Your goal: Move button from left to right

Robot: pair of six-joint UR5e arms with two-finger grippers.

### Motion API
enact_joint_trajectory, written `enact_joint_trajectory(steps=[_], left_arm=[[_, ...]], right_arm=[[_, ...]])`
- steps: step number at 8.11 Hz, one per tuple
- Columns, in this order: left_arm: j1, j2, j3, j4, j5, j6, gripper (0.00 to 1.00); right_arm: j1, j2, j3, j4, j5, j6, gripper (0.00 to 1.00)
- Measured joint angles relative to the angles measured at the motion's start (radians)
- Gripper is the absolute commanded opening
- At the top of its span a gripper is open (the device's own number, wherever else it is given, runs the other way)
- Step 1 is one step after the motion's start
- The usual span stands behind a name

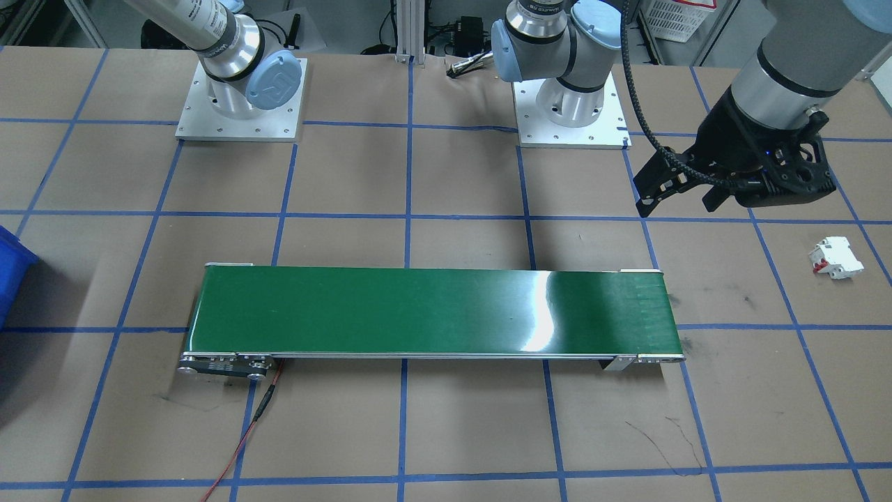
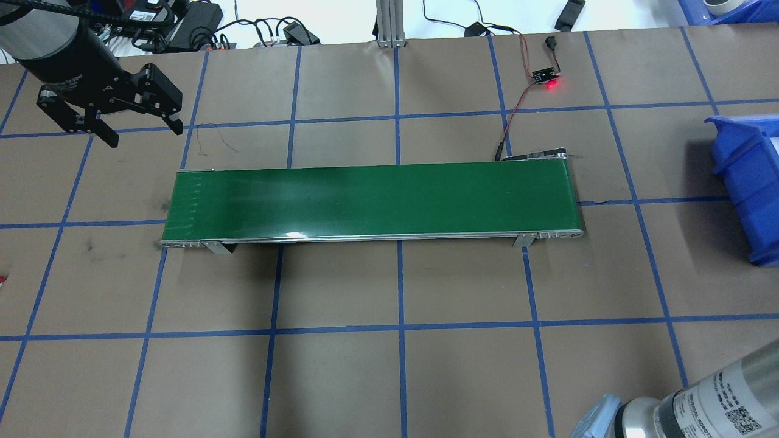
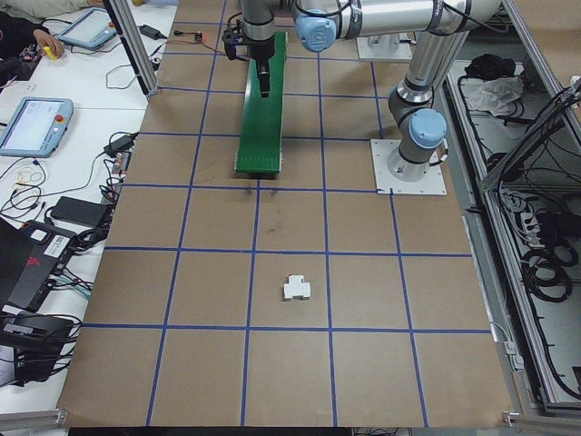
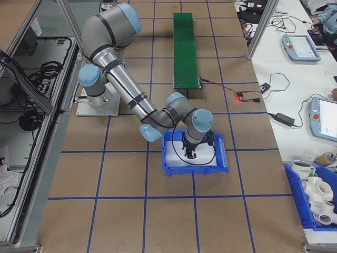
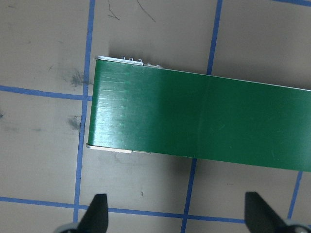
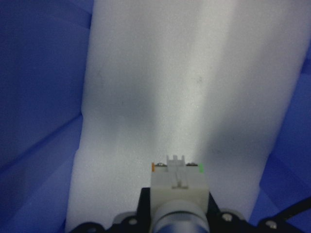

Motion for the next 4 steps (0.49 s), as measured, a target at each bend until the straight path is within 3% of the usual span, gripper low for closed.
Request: enact_joint_trajectory(steps=[1, 2, 4], left_arm=[[0.0, 0.0, 0.0, 0.0, 0.0, 0.0, 1.0], [0.001, 0.001, 0.0, -0.001, 0.0, 0.0, 1.0], [0.006, 0.002, 0.0, 0.0, 0.0, 0.0, 1.0]], right_arm=[[0.0, 0.01, 0.001, -0.011, -0.001, -0.003, 0.15], [0.0, 0.021, 0.004, -0.019, 0.0, -0.003, 0.26], [0.0, 0.043, 0.014, -0.06, 0.009, -0.001, 0.66]])
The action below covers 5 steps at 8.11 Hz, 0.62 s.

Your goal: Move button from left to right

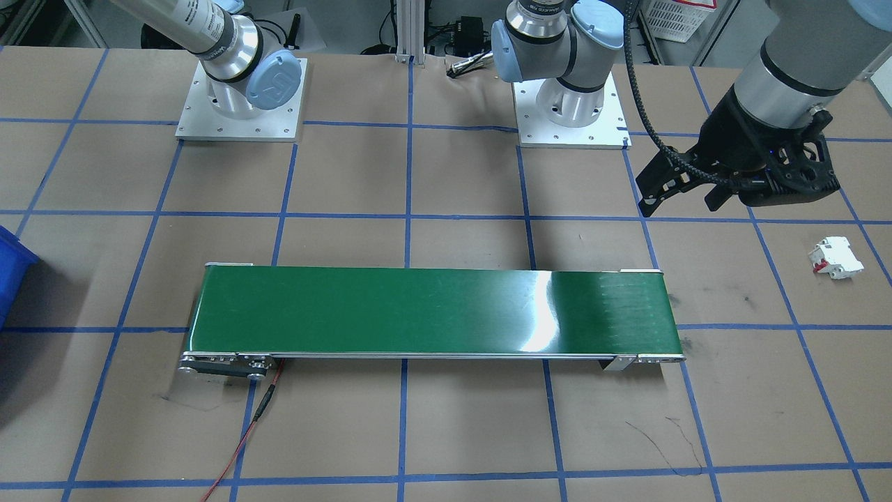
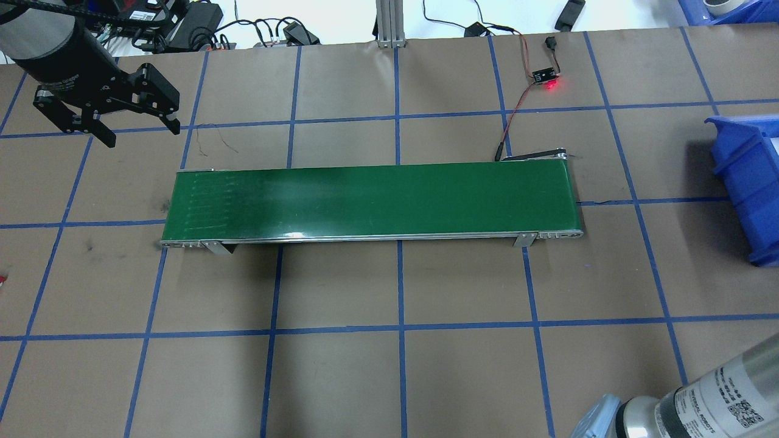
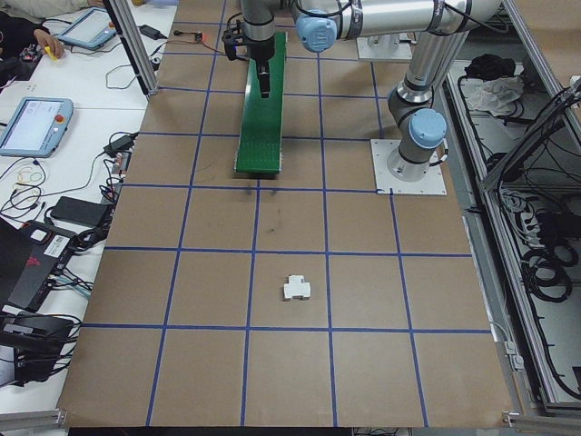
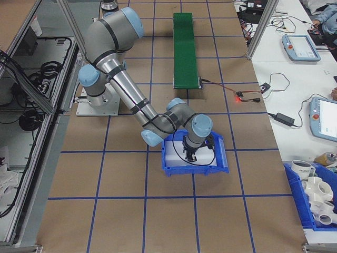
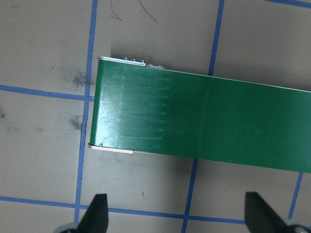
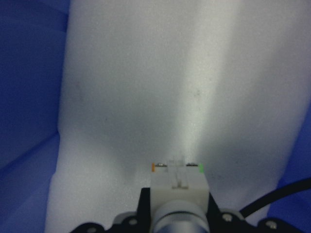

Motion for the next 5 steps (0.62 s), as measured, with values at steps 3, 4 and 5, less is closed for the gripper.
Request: enact_joint_trajectory(steps=[3, 4, 5], left_arm=[[0.001, 0.002, 0.0, 0.005, 0.0, 0.0, 1.0], [0.001, 0.002, -0.001, 0.005, 0.0, 0.0, 1.0], [0.001, 0.002, -0.001, 0.006, 0.0, 0.0, 1.0]], right_arm=[[0.0, 0.007, 0.013, -0.027, 0.029, 0.001, 1.0], [0.0, 0.005, 0.017, -0.029, 0.035, 0.001, 1.0], [0.0, -0.006, 0.019, -0.028, 0.034, -0.001, 1.0]])
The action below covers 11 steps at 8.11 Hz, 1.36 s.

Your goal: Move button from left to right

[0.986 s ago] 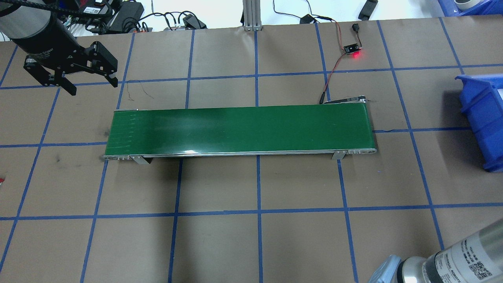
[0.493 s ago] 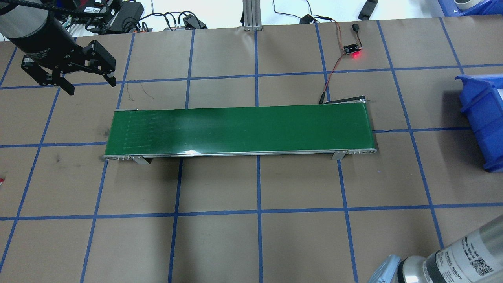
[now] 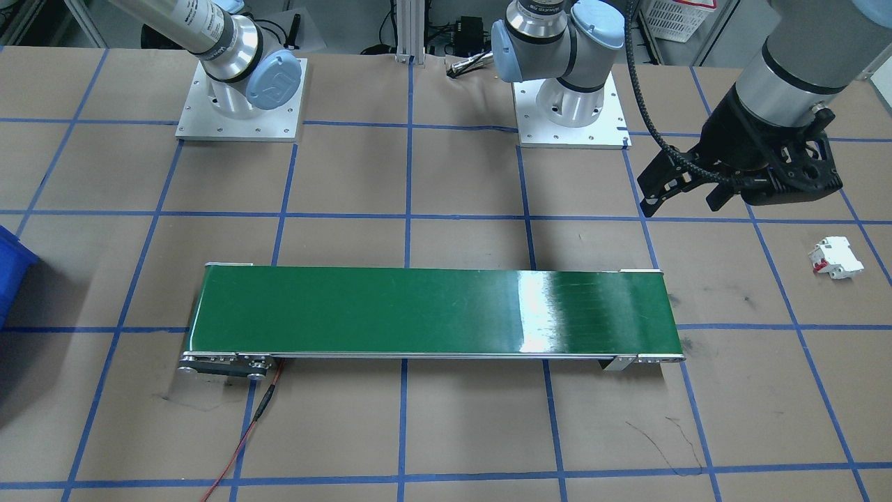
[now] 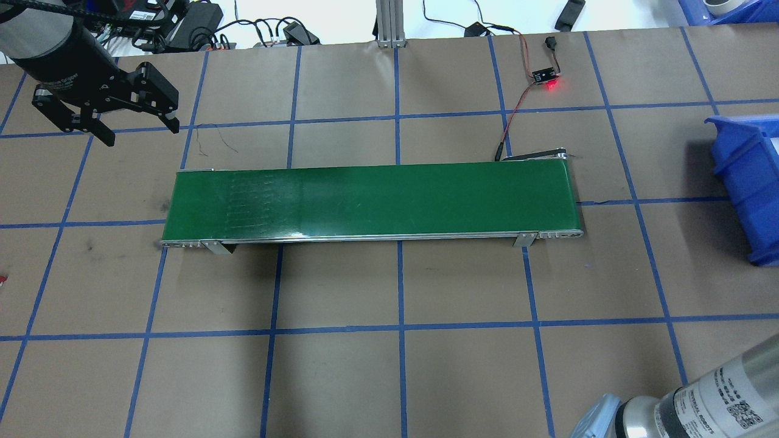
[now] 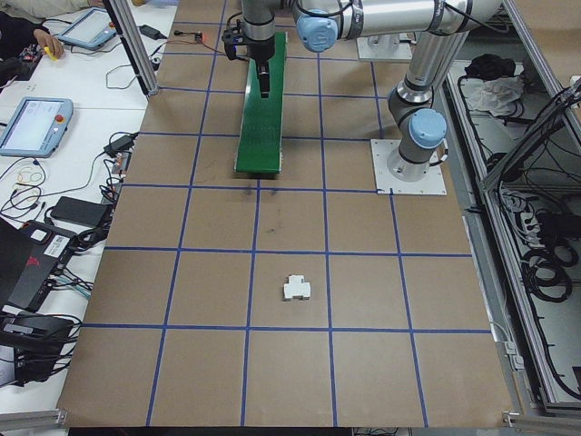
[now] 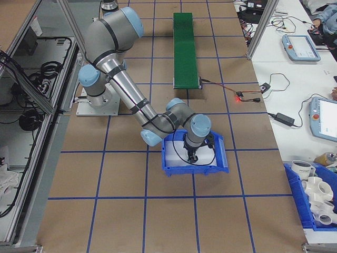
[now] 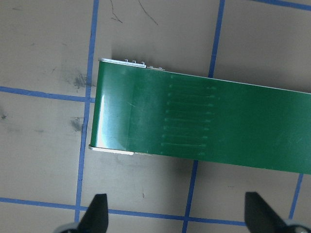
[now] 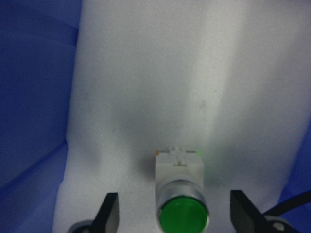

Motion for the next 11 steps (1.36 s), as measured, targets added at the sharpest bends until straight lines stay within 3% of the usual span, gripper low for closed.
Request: enact_joint_trajectory(steps=[3, 6, 9, 11], left_arm=[[0.0, 0.0, -0.001, 0.004, 0.0, 0.0, 1.0], [0.0, 0.0, 0.0, 0.011, 0.0, 0.0, 1.0], [0.0, -0.002, 0.003, 0.019, 0.0, 0.0, 1.0], [0.0, 0.0, 0.0, 0.032, 0.0, 0.0, 1.0]], right_arm=[[0.0, -0.097, 0.001, 0.017, -0.009, -0.001, 1.0], [0.05, -0.268, -0.001, 0.174, 0.003, 0.093, 1.0], [0.286, -0.406, -0.002, 0.291, 0.008, 0.399, 1.0], [0.456, -0.461, -0.002, 0.326, 0.018, 0.598, 1.0]])
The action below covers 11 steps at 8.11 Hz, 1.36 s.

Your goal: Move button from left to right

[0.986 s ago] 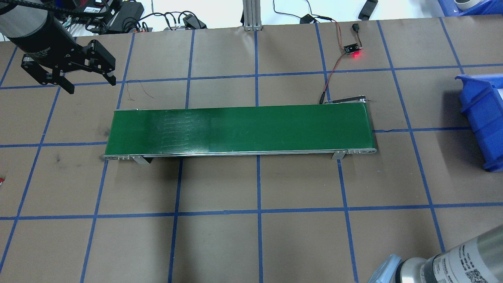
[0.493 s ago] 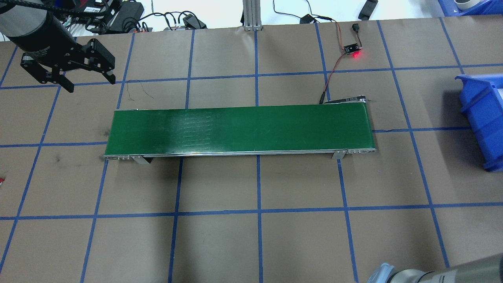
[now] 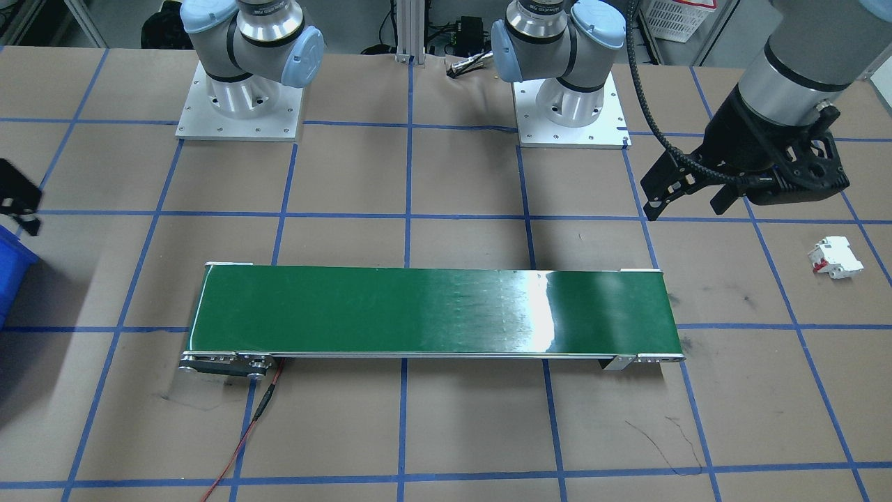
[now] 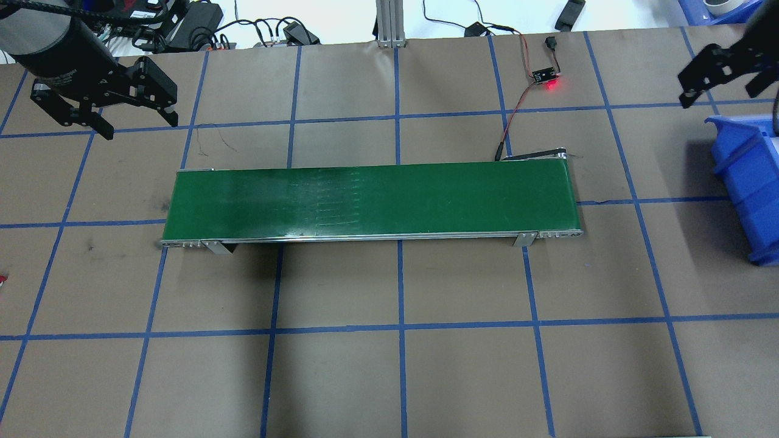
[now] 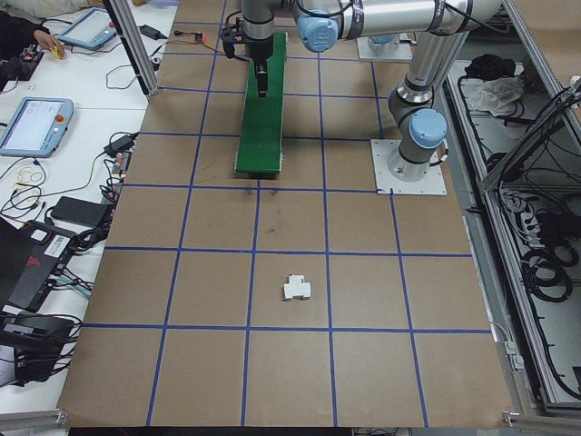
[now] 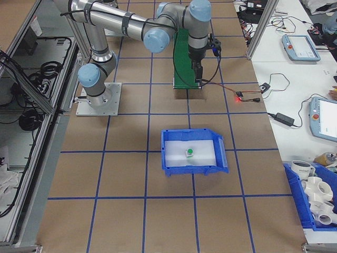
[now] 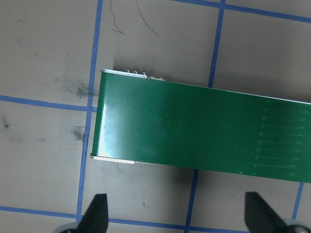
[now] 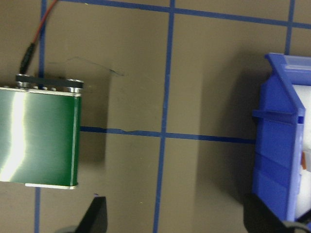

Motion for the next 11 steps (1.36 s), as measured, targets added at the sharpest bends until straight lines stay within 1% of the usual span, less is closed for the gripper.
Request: enact_joint_trajectory(steps=[3, 5, 6, 8, 11], left_arm=[[-0.001, 0.009, -0.001, 0.005, 0.0, -0.008, 1.0], [-0.002, 0.013, -0.001, 0.006, 0.0, -0.009, 1.0], [-0.005, 0.015, -0.001, 0.006, 0.0, -0.01, 1.0], [-0.008, 0.02, -0.001, 0.004, 0.001, -0.01, 1.0], [-0.013, 0.023, -0.002, 0.003, 0.0, -0.011, 1.0]], right_arm=[[0.24, -0.042, 0.0, 0.008, 0.005, 0.263, 1.0], [0.384, -0.05, 0.003, 0.011, -0.005, 0.449, 1.0], [0.43, -0.051, 0.003, 0.012, -0.008, 0.502, 1.0], [0.46, -0.05, 0.005, 0.012, -0.009, 0.526, 1.0], [0.464, -0.046, 0.005, 0.012, -0.008, 0.525, 1.0]])
